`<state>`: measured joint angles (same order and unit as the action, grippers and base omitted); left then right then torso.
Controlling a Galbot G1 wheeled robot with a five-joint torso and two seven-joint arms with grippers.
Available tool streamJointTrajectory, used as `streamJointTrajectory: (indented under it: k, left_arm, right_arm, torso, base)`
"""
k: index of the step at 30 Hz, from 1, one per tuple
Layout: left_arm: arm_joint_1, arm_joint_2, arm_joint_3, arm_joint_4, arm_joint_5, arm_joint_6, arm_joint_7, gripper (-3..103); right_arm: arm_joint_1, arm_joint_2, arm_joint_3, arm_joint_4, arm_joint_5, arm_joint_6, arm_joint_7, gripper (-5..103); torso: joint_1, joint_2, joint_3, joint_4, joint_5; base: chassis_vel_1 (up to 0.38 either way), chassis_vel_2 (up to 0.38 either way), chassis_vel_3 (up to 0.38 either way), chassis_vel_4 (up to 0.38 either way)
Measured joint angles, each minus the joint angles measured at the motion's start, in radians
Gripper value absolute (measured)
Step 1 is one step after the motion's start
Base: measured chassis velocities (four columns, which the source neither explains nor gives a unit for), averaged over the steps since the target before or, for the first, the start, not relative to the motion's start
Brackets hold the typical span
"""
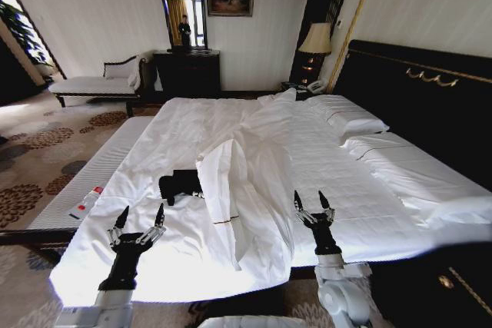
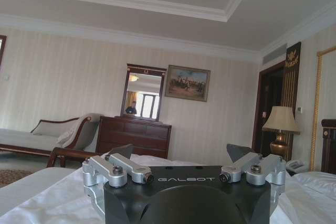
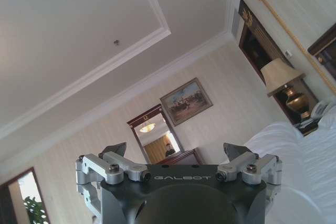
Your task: Fold the clothes on the bed.
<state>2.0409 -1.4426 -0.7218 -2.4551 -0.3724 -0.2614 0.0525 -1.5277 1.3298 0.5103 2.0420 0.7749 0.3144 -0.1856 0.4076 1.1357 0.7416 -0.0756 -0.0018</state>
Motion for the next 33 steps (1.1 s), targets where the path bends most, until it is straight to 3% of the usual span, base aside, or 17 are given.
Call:
streamJointTrajectory:
  k: [2,5,7,12,13,16,23,33]
  left_arm:
    - [0.002,-0.002,0.001,-0.002,0.006,0.0,0.0,100]
    - [0.015,-0.021,0.006,-0.012,0.063,-0.007,-0.005,100]
    - [0.018,-0.024,0.007,-0.014,0.071,-0.008,-0.006,100]
    - [0.031,-0.043,0.011,-0.041,0.101,0.001,-0.01,100]
    - [0.031,-0.043,0.011,-0.041,0.101,0.001,-0.01,100]
    - [0.018,-0.059,0.022,-0.046,0.117,0.023,-0.013,100]
    - [0.021,-0.072,0.007,-0.046,0.121,0.033,-0.02,100]
    - [0.055,-0.081,-0.069,-0.046,0.079,0.003,-0.027,100]
  right_arm:
    - [0.02,-0.01,-0.007,-0.005,0.033,-0.014,0.003,100]
    - [0.129,-0.047,-0.066,-0.048,0.197,-0.1,0.053,100]
    - [0.143,-0.051,-0.077,-0.056,0.213,-0.113,0.062,100]
    - [0.334,-0.106,-0.203,-0.15,0.295,-0.263,0.186,100]
    - [0.334,-0.106,-0.203,-0.15,0.295,-0.263,0.186,100]
    - [0.495,-0.142,-0.307,-0.208,0.385,-0.362,0.272,100]
    - [0.73,-0.194,-0.469,-0.285,0.474,-0.459,0.336,100]
    - [0.949,-0.143,-0.638,-0.38,0.505,-0.537,0.393,100]
  torso:
    - [0.0,0.0,0.0,0.0001,0.0]
    - [0.0,0.0,0.0,-0.0002,0.0001]
    - [0.0,0.0,0.0,-0.0001,0.0002]
    - [0.0,0.0,0.0,-0.0002,0.0001]
    - [0.0,0.0,0.0,-0.0002,0.0001]
    - [0.0,0.0,0.0,0.0002,0.0001]
    - [0.0,0.0,0.0,-0.0005,-0.0001]
    - [0.0,0.0,0.0,0.0,-0.0001]
  base:
    - [0.0,0.0,0.0,0.0]
    - [0.0,0.0,0.0,0.0]
    - [0.0,0.0,0.0,0.0]
    - [0.0,0.0,0.0,0.0]
    - [0.0,0.0,0.0,0.0]
    - [0.0,0.0,0.0,0.0]
    - [0.0,0.0,0.0,0.0]
    - [0.0,0.0,0.0,0.0]
